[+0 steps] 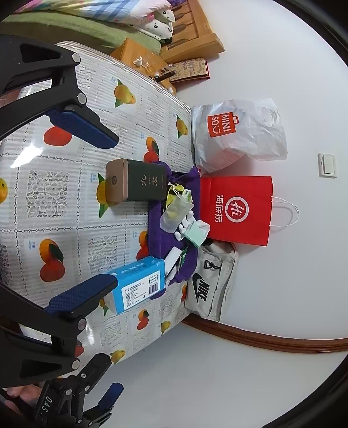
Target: Organize soft objects
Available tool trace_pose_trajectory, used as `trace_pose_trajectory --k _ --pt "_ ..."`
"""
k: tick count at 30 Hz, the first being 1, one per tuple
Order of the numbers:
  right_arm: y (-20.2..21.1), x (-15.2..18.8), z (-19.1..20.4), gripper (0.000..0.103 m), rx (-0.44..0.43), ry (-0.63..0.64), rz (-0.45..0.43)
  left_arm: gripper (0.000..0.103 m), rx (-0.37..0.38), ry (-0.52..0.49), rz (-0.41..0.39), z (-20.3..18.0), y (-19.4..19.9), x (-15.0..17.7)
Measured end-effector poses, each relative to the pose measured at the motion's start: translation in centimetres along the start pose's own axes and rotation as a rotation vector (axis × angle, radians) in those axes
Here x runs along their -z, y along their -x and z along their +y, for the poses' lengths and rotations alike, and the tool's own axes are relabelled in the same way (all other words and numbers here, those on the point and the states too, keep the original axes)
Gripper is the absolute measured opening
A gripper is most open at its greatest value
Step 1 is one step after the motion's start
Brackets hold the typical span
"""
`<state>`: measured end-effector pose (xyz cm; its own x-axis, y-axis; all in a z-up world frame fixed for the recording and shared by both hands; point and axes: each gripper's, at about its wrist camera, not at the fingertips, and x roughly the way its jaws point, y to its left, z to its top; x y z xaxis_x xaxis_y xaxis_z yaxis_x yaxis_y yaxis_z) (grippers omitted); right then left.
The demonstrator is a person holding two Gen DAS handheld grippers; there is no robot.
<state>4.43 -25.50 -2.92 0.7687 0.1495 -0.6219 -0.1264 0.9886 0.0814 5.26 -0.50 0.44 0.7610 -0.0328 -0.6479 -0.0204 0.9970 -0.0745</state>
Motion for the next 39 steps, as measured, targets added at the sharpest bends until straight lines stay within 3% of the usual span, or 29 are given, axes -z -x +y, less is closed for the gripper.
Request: trace_pose_trajectory --k 39 --pt "0.83 0.45 0.52 0.103 0.004 0.003 -0.006 0.095 0.003 0.012 -0.006 0.46 0.63 0.95"
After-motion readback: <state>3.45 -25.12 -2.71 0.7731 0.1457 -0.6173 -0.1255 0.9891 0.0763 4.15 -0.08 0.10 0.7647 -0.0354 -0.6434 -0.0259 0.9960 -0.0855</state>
